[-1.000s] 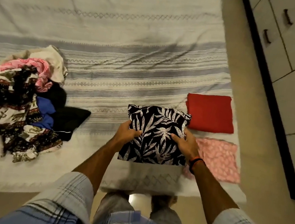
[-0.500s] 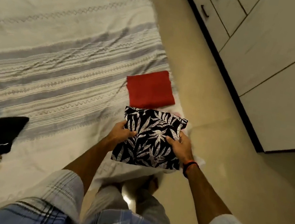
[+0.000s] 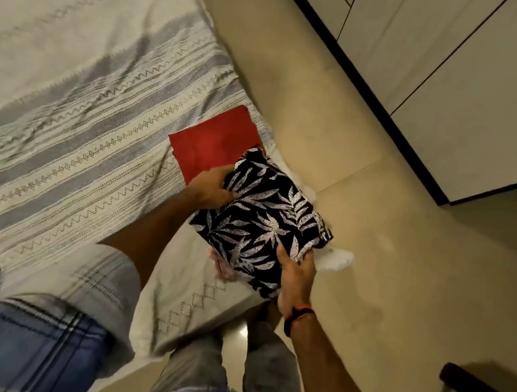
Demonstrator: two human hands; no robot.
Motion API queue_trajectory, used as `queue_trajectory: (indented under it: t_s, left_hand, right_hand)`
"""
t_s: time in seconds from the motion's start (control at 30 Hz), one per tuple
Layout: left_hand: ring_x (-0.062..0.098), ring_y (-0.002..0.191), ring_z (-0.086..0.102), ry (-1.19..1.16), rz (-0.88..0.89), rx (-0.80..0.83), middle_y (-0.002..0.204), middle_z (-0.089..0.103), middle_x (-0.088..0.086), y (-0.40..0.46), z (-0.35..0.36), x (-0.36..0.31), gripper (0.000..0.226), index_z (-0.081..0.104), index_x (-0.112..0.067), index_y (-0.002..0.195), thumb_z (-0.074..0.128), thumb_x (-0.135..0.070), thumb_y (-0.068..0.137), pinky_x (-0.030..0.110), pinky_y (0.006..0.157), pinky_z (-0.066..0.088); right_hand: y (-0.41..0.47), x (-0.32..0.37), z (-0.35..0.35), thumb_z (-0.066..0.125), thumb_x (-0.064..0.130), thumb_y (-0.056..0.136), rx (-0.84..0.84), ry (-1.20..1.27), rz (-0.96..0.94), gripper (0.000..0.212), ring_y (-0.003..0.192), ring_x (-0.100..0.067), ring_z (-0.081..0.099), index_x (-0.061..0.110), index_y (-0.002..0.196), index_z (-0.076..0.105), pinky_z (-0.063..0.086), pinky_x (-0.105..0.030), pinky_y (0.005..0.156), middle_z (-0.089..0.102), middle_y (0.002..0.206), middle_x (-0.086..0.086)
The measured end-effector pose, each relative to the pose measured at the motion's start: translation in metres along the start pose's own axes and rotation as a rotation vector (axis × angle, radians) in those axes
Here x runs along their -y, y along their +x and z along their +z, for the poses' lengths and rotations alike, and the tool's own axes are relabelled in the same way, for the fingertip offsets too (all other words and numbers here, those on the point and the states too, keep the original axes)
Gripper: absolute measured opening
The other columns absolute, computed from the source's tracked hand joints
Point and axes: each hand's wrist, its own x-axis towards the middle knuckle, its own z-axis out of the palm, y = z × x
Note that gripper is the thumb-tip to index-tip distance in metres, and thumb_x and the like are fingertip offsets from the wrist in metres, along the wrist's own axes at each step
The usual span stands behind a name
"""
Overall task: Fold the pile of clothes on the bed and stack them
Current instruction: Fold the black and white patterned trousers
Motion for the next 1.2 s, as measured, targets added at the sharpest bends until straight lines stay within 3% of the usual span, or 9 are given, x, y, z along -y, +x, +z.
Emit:
queue_trajectory:
  t_s: [0.13, 0.2, 0.27, 0.4, 0.5, 0.6, 0.8, 1.0, 1.2]
  left_hand:
    - [0.039, 0.143, 0.025, 0.478, -0.128, 0.016, 0.159, 0.019, 0.016, 0.019, 0.019, 0.028, 0.098, 0.01, -0.017, 0.155, 0.071, -0.044, 0.083, 0.059, 0.116, 0.019]
    - [0.039, 0.14, 0.029, 0.496, -0.121, 0.033, 0.157, 0.023, 0.016, 0.017, 0.036, 0.043, 0.092, 0.015, -0.017, 0.154, 0.071, -0.037, 0.084, 0.057, 0.114, 0.025]
    - [0.037, 0.136, 0.036, 0.469, -0.107, 0.079, 0.154, 0.031, 0.015, 0.015, 0.051, 0.06, 0.083, 0.023, -0.019, 0.151, 0.07, -0.031, 0.084, 0.055, 0.111, 0.034]
    - [0.036, 0.144, 0.026, 0.424, -0.141, 0.163, 0.16, 0.016, 0.015, 0.006, 0.078, 0.083, 0.085, 0.019, -0.019, 0.155, 0.067, -0.027, 0.085, 0.053, 0.114, 0.031]
    - [0.035, 0.147, 0.02, 0.396, -0.143, 0.162, 0.163, 0.006, 0.014, 0.001, 0.095, 0.089, 0.081, 0.017, -0.022, 0.156, 0.064, -0.028, 0.089, 0.051, 0.117, 0.027]
    - [0.037, 0.147, 0.018, 0.378, -0.14, 0.13, 0.163, -0.002, 0.015, -0.001, 0.107, 0.09, 0.082, 0.017, -0.023, 0.155, 0.065, -0.03, 0.09, 0.05, 0.117, 0.029]
    - [0.04, 0.146, 0.015, 0.355, -0.162, 0.077, 0.161, -0.015, 0.015, -0.005, 0.135, 0.092, 0.083, 0.016, -0.026, 0.155, 0.067, -0.031, 0.089, 0.052, 0.117, 0.028]
    - [0.037, 0.149, 0.006, 0.35, -0.181, 0.068, 0.161, -0.02, 0.014, 0.006, 0.152, 0.102, 0.086, 0.01, -0.026, 0.156, 0.065, -0.03, 0.091, 0.05, 0.118, 0.025]
    - [0.036, 0.146, 0.022, 0.267, -0.223, 0.024, 0.163, -0.011, 0.012, 0.003, 0.149, 0.097, 0.081, 0.025, -0.027, 0.153, 0.07, -0.029, 0.086, 0.05, 0.113, 0.035]
  right_hand:
    - [0.006, -0.017, 0.01, 0.071, 0.02, 0.089, -0.167, -0.437, 0.22, 0.067, 0.127, -0.034, 0.051, 0.008, 0.142, 0.031, 0.041, -0.045, 0.109, 0.051, 0.141, -0.014]
    - [0.017, -0.017, 0.011, 0.069, 0.017, 0.089, -0.103, -0.511, 0.355, 0.084, 0.132, -0.038, 0.045, 0.0, 0.149, 0.013, 0.038, -0.044, 0.112, 0.043, 0.147, -0.022]
    - [0.028, -0.016, 0.015, 0.068, 0.013, 0.086, -0.035, -0.671, 0.379, 0.085, 0.129, -0.037, 0.048, -0.004, 0.148, 0.013, 0.043, -0.04, 0.107, 0.045, 0.144, -0.022]
    - [0.042, -0.014, 0.017, 0.068, 0.007, 0.077, 0.009, -1.054, 0.073, 0.068, 0.123, -0.035, 0.051, 0.006, 0.137, 0.037, 0.047, -0.047, 0.104, 0.046, 0.139, -0.018]
    - [0.052, -0.003, 0.015, 0.068, 0.009, 0.081, 0.174, -1.418, -0.238, 0.079, 0.143, -0.036, 0.028, 0.009, 0.149, 0.028, 0.031, -0.047, 0.117, 0.021, 0.158, -0.018]
    - [0.068, 0.009, 0.015, 0.063, 0.005, 0.082, 0.28, -1.637, -0.393, 0.085, 0.148, -0.036, 0.018, 0.013, 0.154, 0.02, 0.025, -0.047, 0.12, 0.006, 0.163, -0.015]
    - [0.099, 0.012, 0.013, 0.067, 0.018, 0.085, 0.453, -1.912, -0.419, 0.093, 0.15, -0.034, 0.01, 0.018, 0.157, 0.008, 0.026, -0.049, 0.118, -0.007, 0.164, -0.013]
    - [0.124, 0.005, 0.011, 0.063, 0.021, 0.088, 0.519, -1.967, -0.404, 0.088, 0.149, -0.035, 0.01, 0.021, 0.158, 0.009, 0.03, -0.051, 0.116, -0.007, 0.164, -0.013]
    - [0.125, 0.013, 0.01, 0.063, 0.023, 0.091, 0.556, -1.955, -0.452, 0.081, 0.144, -0.039, 0.022, 0.016, 0.156, 0.015, 0.036, -0.05, 0.113, 0.003, 0.164, -0.016]
